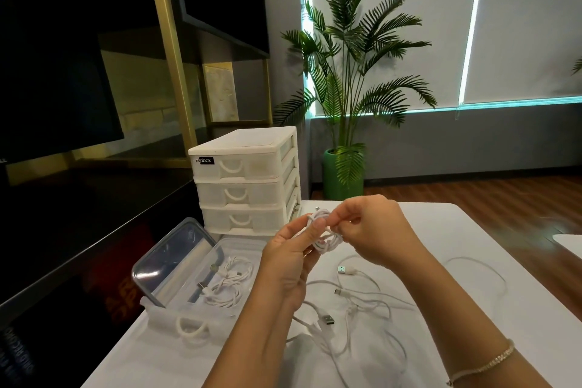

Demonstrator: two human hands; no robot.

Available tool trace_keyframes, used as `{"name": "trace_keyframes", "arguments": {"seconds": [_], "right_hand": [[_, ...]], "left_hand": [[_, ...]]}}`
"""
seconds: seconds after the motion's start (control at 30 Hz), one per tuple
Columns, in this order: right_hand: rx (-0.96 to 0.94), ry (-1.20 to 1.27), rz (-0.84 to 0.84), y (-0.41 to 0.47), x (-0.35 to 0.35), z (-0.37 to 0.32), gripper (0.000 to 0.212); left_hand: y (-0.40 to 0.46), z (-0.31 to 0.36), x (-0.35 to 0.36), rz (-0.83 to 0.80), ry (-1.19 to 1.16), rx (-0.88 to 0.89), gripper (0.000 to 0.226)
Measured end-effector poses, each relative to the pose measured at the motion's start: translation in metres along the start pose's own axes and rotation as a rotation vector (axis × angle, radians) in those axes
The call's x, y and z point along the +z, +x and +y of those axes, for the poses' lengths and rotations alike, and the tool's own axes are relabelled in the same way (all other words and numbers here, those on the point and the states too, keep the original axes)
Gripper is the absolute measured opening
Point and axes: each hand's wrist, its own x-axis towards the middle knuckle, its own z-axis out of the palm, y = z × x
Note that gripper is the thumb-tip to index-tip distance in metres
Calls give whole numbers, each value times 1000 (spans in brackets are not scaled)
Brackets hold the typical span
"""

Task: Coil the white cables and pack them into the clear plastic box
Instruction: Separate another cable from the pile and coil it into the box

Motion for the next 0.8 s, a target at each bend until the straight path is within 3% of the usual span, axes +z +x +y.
{"name": "trace_keyframes", "arguments": {"seconds": [0.13, 0.33, 0.53, 0.63, 0.8], "right_hand": [[-39, -60, -98, -1, 2, -1, 21], [5, -73, -48, 0, 4, 0, 19], [153, 151, -285, -2, 10, -6, 23], [210, 214, -319, -2, 8, -7, 19], [272, 243, -309, 0, 6, -5, 29]], "left_hand": [[2, -1, -3, 51, -10, 2, 53], [2, -5, -2, 77, 80, 63, 19], [1, 0, -4, 37, 146, 190, 17], [3, -2, -5, 35, 227, 230, 16], [2, -4, -5, 48, 348, 250, 14]]}}
